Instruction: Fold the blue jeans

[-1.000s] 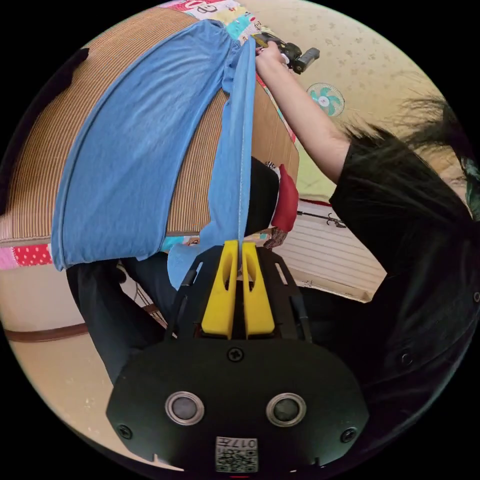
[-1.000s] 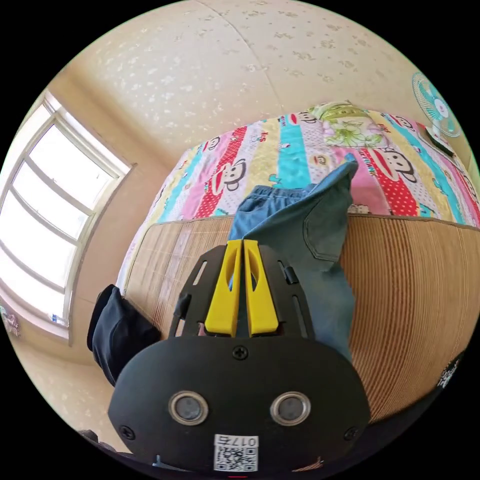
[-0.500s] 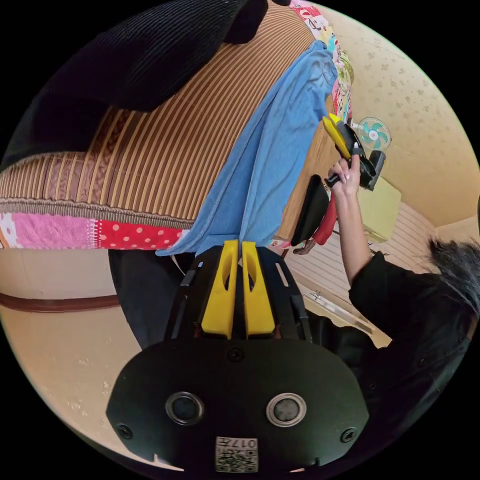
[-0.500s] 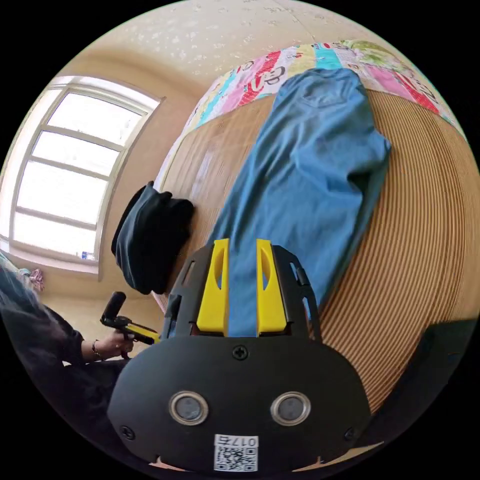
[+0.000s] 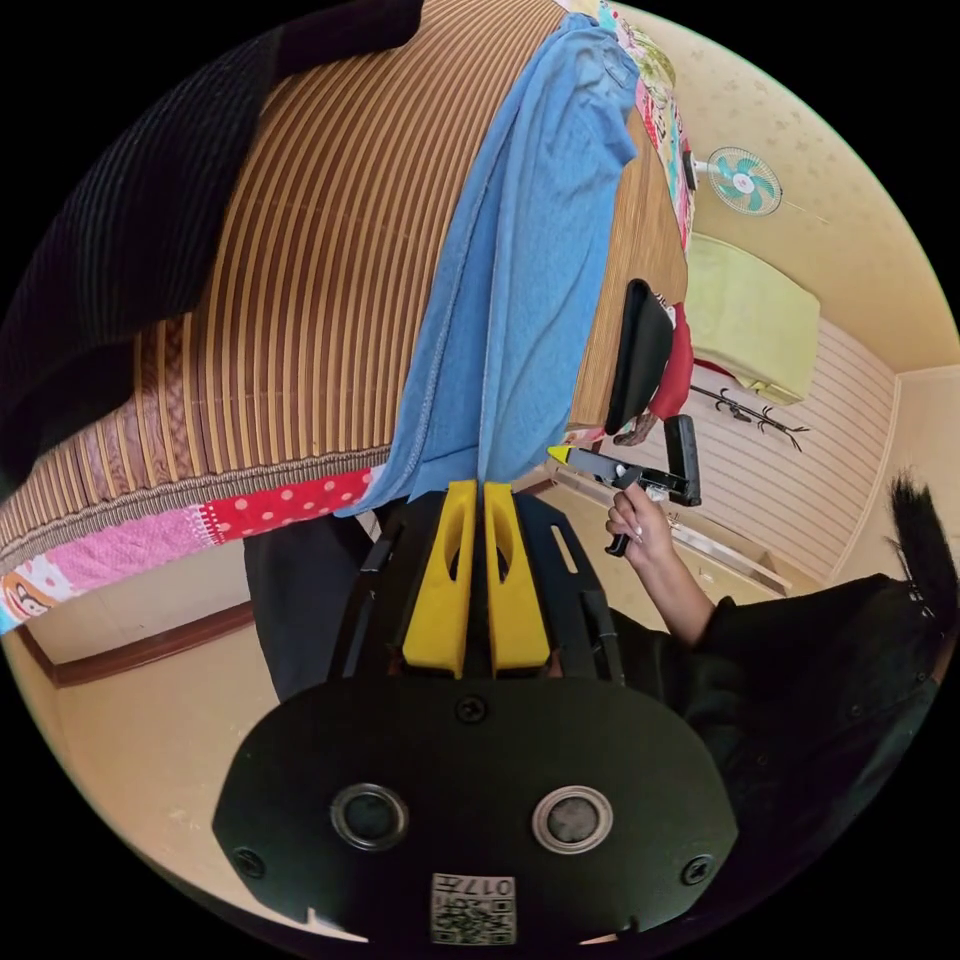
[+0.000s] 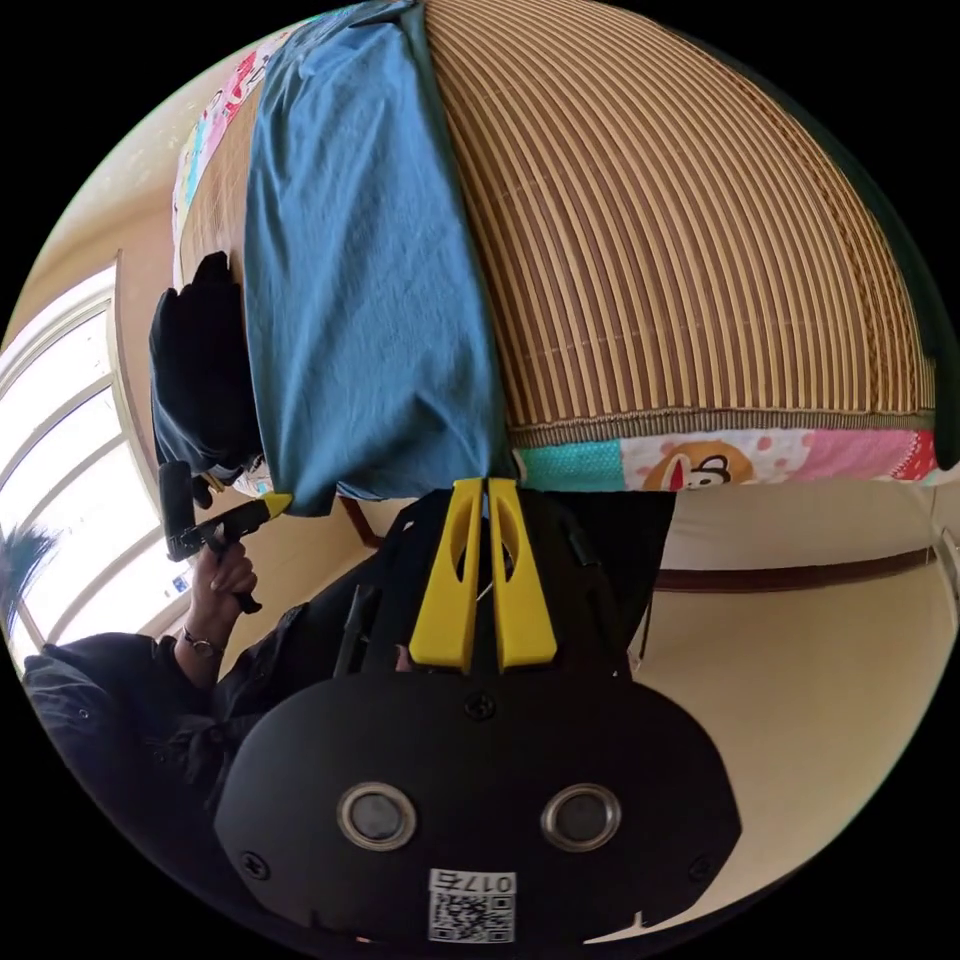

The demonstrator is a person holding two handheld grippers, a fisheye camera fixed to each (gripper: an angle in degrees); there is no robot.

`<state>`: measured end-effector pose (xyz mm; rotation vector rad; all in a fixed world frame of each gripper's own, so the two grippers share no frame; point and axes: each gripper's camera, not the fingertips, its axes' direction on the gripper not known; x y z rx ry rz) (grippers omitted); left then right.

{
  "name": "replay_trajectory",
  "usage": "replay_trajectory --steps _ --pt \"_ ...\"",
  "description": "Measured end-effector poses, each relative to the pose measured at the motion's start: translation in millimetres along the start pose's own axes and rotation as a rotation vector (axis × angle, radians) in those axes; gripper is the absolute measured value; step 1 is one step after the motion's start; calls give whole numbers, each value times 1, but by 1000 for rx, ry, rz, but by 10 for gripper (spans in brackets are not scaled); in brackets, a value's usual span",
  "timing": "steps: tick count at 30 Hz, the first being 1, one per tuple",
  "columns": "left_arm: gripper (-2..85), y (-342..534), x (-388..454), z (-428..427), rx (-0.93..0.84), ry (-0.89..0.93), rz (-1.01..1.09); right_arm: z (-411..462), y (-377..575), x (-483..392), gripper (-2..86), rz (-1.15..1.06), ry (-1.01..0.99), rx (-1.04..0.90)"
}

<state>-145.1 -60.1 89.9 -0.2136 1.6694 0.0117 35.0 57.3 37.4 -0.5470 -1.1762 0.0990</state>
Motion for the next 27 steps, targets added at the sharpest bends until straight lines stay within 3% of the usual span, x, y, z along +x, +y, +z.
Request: replay_trajectory --steps 5,11,14,15,19,22,26,27 --pt "-8 20 20 -13 0 54 61 -24 28 -6 9 -42 -56 13" --pt "0 40 17 3 -19 -99 63 -11 33 3 15 -72 37 7" --pt "32 32 11 20 -88 -253 -8 -18 17 10 33 -72 -8 41" --pt "70 32 21 13 -43 -289 12 -31 13 9 46 -92 -42 89" --pt "82 7 80 -16 169 -300 178 -66 -15 12 83 -88 -37 211" --pt "99 -42 102 -18 228 -284 230 -79 -56 11 92 -160 -104 263" --pt "101 -80 97 1 190 -361 181 -57 -104 4 78 -220 -141 125" --pt "61 -72 99 0 221 -387 179 -52 -103 2 65 -237 -126 89"
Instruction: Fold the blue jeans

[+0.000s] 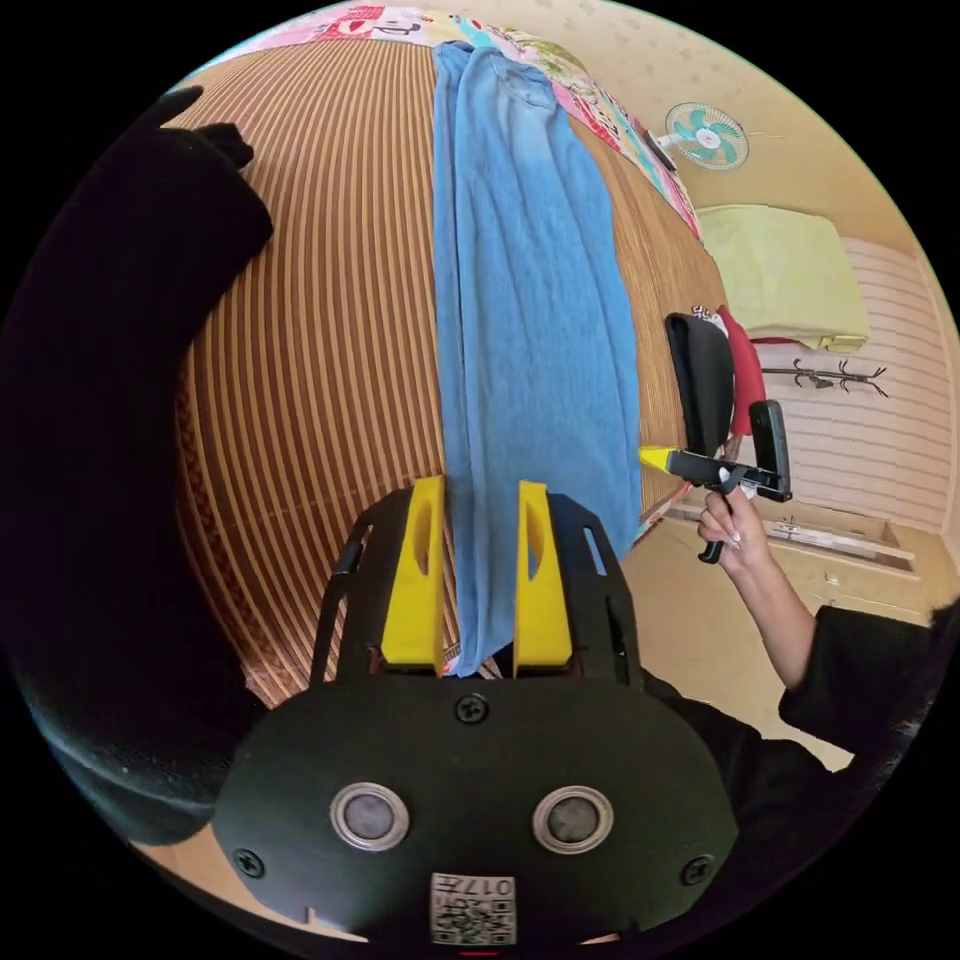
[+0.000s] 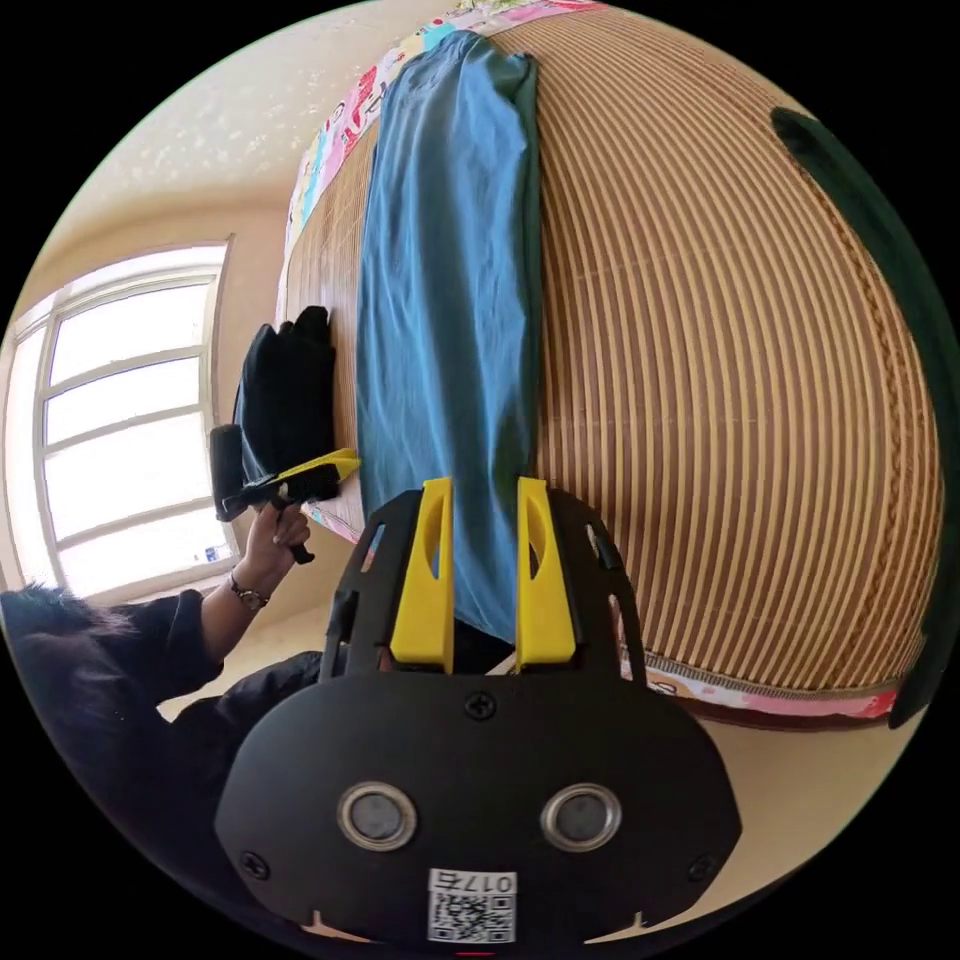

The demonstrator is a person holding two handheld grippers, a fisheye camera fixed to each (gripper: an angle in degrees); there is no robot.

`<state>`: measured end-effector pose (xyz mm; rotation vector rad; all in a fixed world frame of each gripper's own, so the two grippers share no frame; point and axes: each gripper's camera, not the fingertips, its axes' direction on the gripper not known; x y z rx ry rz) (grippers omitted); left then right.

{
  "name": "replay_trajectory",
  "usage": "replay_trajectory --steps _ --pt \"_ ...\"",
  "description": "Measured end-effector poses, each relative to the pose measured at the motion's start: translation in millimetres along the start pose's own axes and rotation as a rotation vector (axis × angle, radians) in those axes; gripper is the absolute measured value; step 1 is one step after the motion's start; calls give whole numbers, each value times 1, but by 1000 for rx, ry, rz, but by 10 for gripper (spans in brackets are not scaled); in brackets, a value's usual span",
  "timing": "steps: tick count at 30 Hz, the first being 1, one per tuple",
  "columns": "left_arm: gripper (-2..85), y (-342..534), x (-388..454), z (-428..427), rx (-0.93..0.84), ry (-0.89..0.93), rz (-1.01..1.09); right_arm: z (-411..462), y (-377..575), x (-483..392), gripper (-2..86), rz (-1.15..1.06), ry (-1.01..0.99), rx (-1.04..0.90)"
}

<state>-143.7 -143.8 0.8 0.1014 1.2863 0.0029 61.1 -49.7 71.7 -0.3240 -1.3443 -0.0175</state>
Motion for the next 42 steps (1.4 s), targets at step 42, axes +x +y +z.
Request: replay_trajectory --steps 42 --pt "0 100 233 -347 493 904 831 -391 230 -243 4 -1067 -717 341"
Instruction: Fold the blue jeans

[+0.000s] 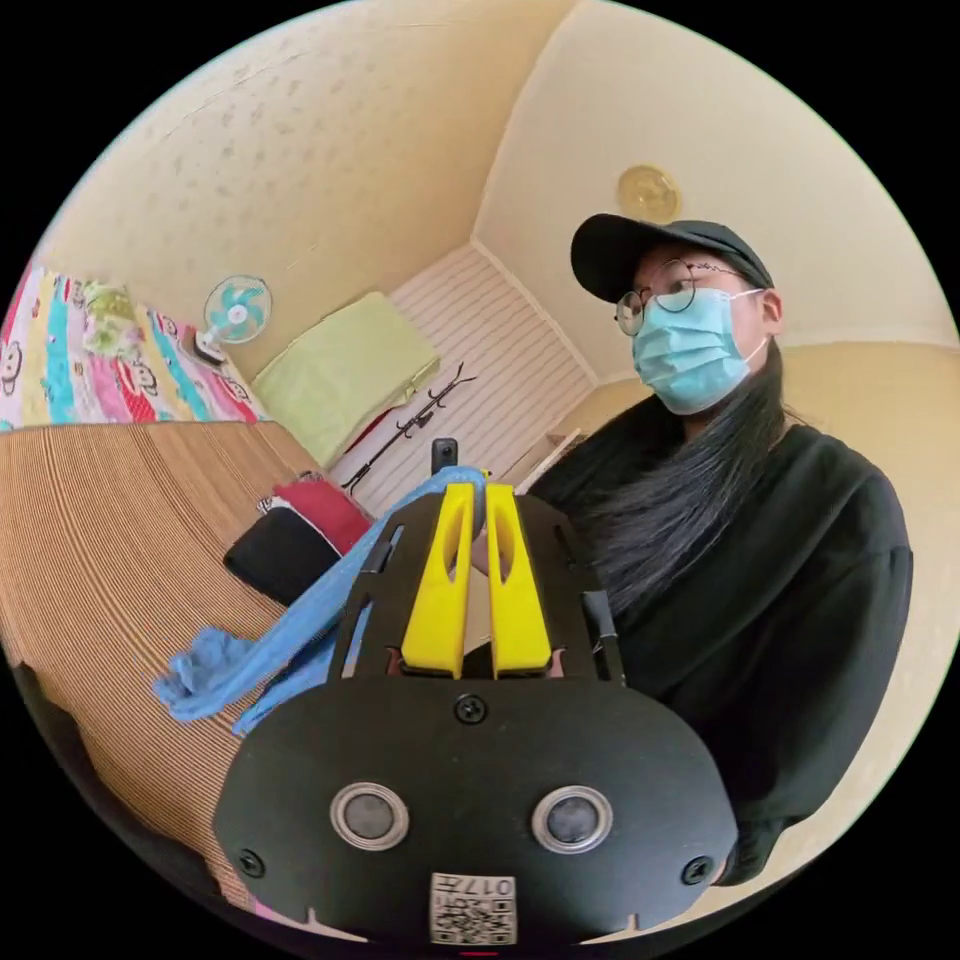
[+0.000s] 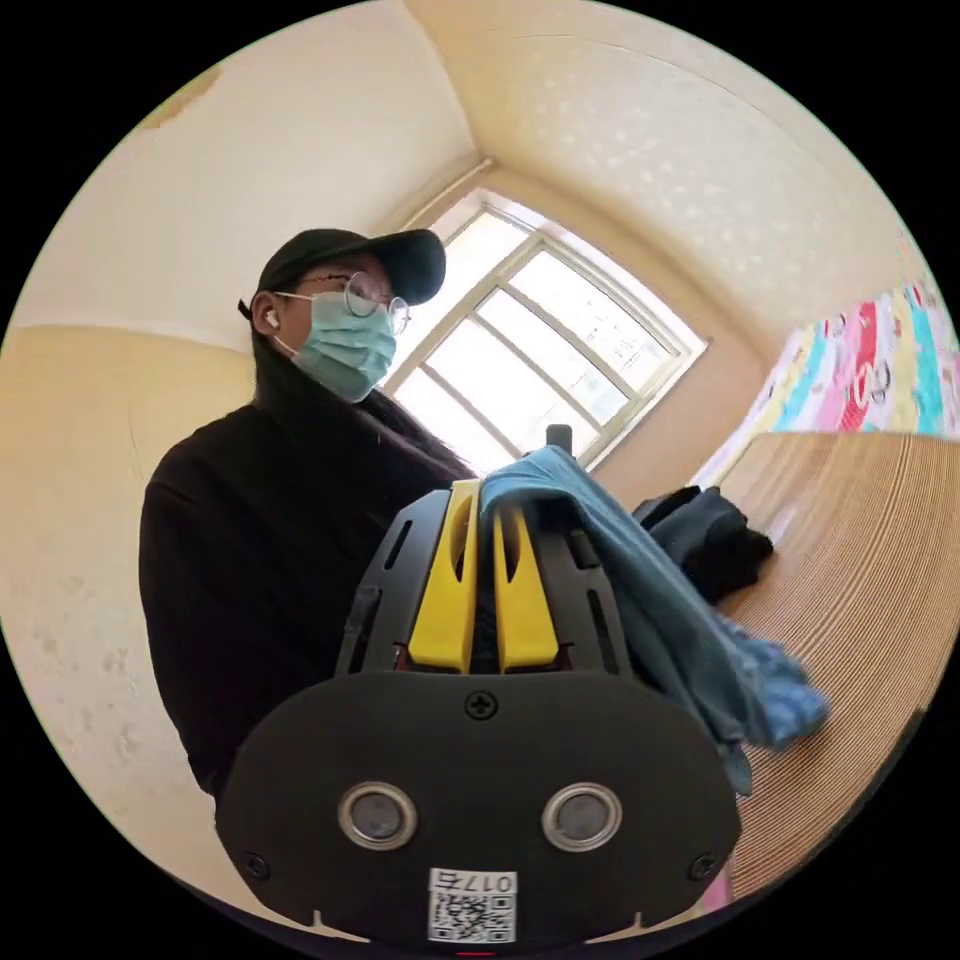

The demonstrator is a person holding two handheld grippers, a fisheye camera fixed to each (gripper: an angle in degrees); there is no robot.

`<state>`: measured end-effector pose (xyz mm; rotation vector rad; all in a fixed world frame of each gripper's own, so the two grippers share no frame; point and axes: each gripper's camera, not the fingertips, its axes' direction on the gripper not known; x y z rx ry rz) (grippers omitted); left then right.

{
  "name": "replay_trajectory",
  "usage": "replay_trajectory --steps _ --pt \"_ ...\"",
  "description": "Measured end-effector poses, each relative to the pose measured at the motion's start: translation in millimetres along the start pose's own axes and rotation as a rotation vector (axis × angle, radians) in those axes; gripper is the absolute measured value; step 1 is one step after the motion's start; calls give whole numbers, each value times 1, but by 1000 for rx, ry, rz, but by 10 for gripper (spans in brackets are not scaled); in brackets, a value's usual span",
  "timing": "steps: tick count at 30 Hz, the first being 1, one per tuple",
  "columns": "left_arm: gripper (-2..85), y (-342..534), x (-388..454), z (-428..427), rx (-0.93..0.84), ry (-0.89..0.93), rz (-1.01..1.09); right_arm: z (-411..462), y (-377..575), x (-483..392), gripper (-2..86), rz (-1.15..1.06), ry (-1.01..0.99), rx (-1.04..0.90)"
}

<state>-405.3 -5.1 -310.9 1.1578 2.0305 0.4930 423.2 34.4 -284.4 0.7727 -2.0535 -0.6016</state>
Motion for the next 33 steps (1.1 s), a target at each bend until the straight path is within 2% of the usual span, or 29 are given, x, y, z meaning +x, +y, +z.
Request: replay_trajectory --steps 4,7,14,17,19,22,24,25,27,30,33 --pt "0 -59 -1 9 59 -164 -23 -6 -57 -9 4 -51 123 -39" --pt "-1 -73 -56 11 84 -262 -140 -16 -79 40 3 56 311 -72" --pt "3 -40 -169 24 17 -451 -312 -17 -36 189 4 343 412 -104" --pt "7 15 -195 37 -64 -543 -424 6 23 223 8 451 437 -217" --pt "14 82 -212 54 -149 -583 -545 21 74 241 12 545 456 -304" --pt "38 181 -233 75 -247 -606 -771 41 181 277 33 811 412 -399" --pt "72 234 -246 83 -312 -630 -927 47 257 300 86 1033 400 -469" --pt "113 260 -254 83 -325 -641 -1020 45 271 304 104 1084 423 -467" --pt "150 279 -262 77 -271 -648 -1082 25 303 312 129 1199 473 -325" --pt "153 279 -285 63 -179 -706 -1085 -2 310 333 140 1234 454 -83" --pt "155 260 -326 60 -151 -710 -1024 -7 298 372 147 1207 515 -90"
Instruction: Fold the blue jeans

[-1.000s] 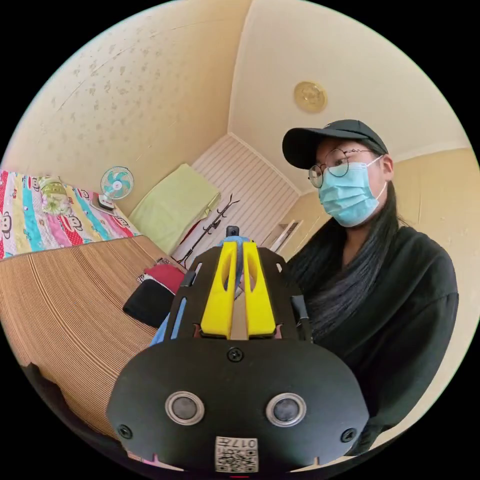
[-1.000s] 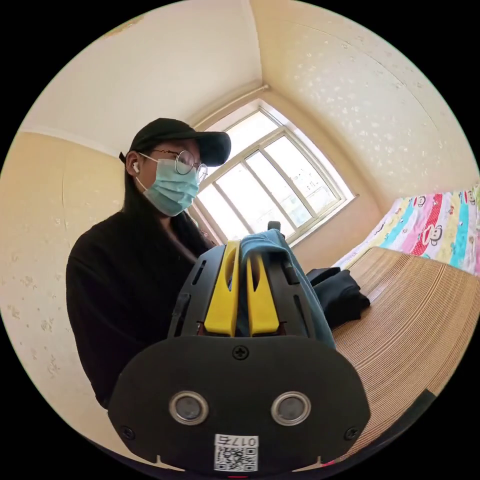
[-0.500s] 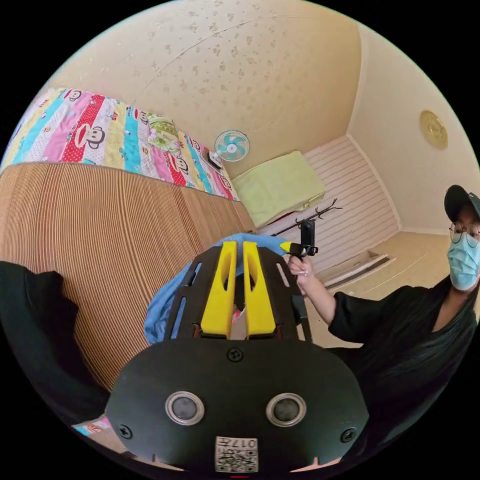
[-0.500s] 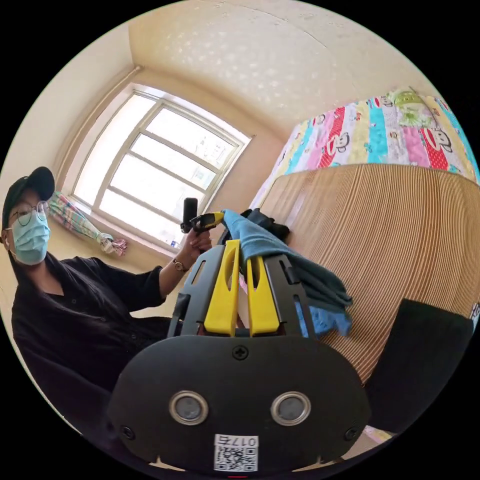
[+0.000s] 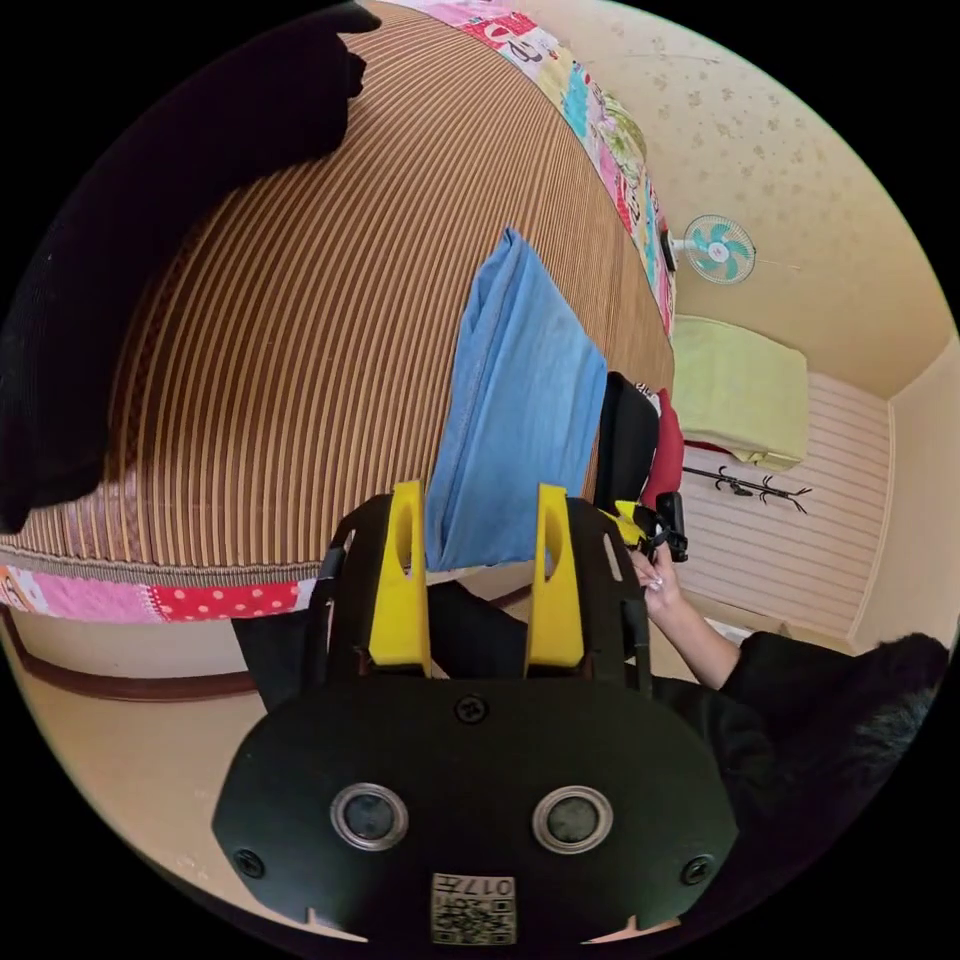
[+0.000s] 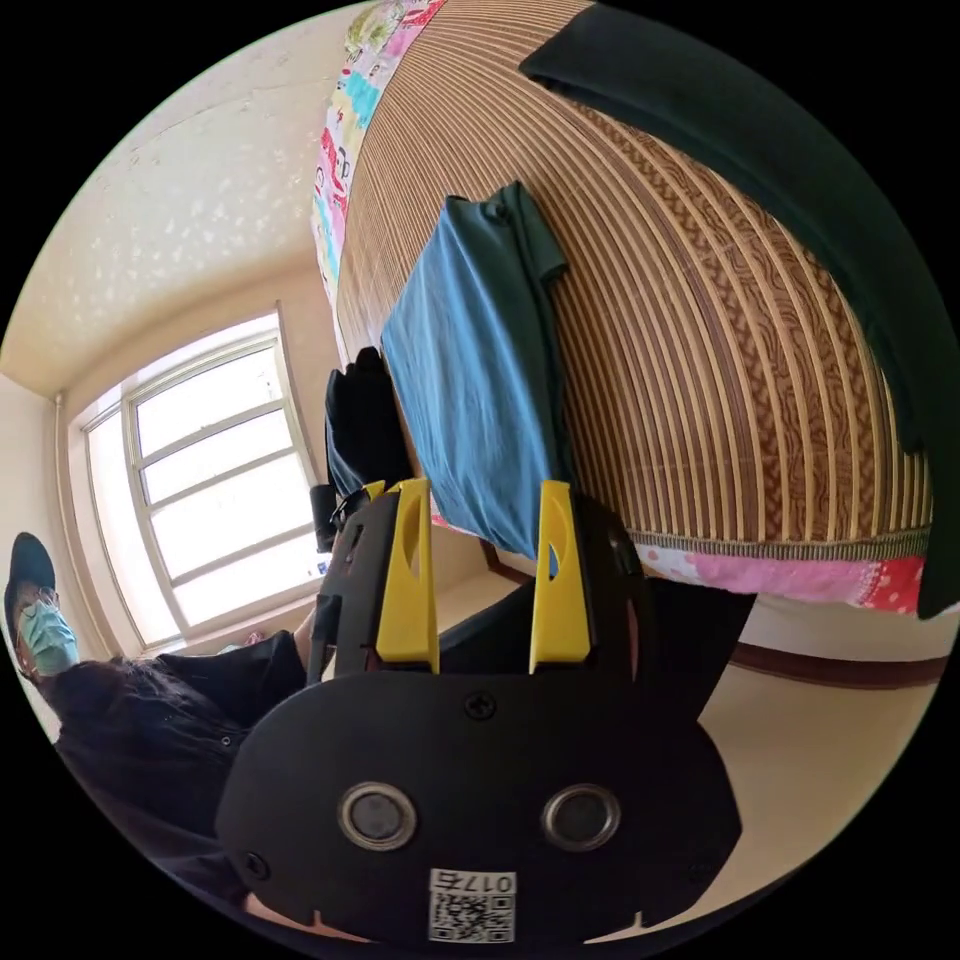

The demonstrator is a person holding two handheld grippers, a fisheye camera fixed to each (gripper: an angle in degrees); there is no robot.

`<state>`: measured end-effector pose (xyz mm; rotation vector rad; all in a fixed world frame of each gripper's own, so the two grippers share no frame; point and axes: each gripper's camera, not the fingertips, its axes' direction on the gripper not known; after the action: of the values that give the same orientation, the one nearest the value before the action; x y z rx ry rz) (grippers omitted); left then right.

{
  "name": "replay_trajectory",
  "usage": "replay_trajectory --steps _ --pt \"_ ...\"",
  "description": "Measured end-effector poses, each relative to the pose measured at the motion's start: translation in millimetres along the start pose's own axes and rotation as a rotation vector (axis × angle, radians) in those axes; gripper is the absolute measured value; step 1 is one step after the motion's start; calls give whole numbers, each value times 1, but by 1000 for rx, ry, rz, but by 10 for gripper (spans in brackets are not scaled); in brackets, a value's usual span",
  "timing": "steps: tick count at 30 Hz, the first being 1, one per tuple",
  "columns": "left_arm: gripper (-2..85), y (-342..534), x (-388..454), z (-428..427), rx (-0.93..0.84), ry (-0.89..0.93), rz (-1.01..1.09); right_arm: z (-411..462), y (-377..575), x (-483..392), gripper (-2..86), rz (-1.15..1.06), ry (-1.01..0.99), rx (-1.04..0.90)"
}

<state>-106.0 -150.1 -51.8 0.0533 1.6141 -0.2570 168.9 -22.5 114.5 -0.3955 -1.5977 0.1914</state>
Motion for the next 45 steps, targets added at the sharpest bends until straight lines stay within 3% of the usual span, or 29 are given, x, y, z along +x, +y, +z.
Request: replay_trajectory --steps 7,11,14,18,23,28,31,34,37,42,45 --pt "81 -76 -9 81 -201 121 32 48 -59 1 125 2 -53 -133" --pt "64 -69 -16 81 -226 218 -53 40 -45 -1 97 49 -221 -138" --pt "56 -47 7 57 -245 312 90 34 -19 -47 79 -64 -322 -186" --pt "54 -3 15 -26 -90 410 110 33 10 -146 70 -236 -282 -231" --pt "54 35 34 -174 161 435 194 62 21 -276 70 -438 -418 -296" --pt "62 37 47 -338 383 239 235 125 3 -397 75 -583 -505 -319" --pt "95 24 15 -384 466 -43 48 176 -29 -422 81 -477 -285 -293" --pt "112 28 -28 -396 484 -140 -180 185 -39 -419 63 -392 -113 -267" --pt "107 50 -45 -374 519 -195 -243 163 -27 -407 27 -422 -1 -277" --pt "61 57 -28 -274 456 -357 -243 85 -2 -327 9 -280 427 -271" --pt "16 32 11 -190 312 -376 -93 27 16 -274 6 -145 497 -226"
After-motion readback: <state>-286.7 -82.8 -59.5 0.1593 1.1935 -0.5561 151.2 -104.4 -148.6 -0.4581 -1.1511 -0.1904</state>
